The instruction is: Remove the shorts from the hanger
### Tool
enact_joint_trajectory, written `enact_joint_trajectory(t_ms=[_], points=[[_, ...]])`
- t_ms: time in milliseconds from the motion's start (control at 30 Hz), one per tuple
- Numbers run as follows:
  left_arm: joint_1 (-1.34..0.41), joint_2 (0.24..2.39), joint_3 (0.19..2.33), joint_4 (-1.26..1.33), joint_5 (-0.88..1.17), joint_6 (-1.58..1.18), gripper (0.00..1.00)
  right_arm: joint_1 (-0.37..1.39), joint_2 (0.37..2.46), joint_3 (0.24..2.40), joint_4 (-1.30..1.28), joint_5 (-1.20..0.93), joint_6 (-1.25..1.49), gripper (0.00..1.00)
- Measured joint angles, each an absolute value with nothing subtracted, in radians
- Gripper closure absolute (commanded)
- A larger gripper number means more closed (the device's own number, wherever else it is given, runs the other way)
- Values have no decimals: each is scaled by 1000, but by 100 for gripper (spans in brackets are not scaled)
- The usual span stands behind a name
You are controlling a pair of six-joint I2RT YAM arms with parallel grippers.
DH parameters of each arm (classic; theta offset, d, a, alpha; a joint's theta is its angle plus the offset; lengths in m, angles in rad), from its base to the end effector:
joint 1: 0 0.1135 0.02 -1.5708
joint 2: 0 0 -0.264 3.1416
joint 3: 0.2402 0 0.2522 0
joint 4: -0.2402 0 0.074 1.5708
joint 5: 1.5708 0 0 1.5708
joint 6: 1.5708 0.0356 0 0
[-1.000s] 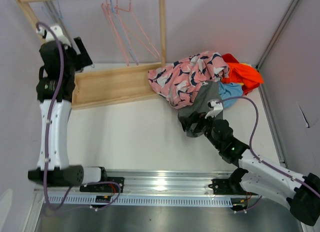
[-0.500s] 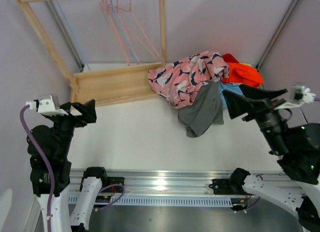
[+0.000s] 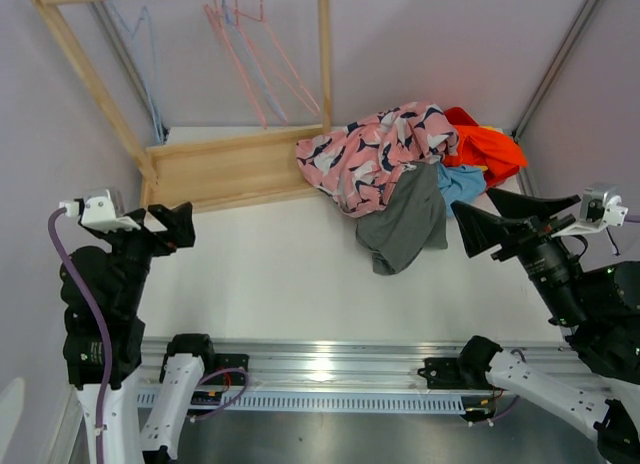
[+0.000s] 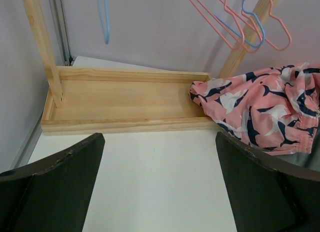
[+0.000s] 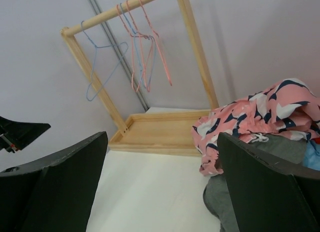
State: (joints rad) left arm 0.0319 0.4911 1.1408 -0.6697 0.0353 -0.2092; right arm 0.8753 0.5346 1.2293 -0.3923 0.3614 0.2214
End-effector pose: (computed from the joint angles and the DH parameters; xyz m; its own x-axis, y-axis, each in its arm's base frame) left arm 0.0555 0.0005 0.4318 -0.0203 -0.2083 -0.9779 -0.0008 0.9781 -0.2083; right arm 0.0385 0.0265 0.4829 0.0760 0.4116 -0.9082 -0.5315 0.7874 0.3124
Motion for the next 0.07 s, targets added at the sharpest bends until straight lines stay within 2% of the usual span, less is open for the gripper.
enact_joint_trajectory(t_ms=[67], points=[[32, 495, 1141, -674, 29, -209, 0, 875, 523, 1216, -390, 362, 215, 0]])
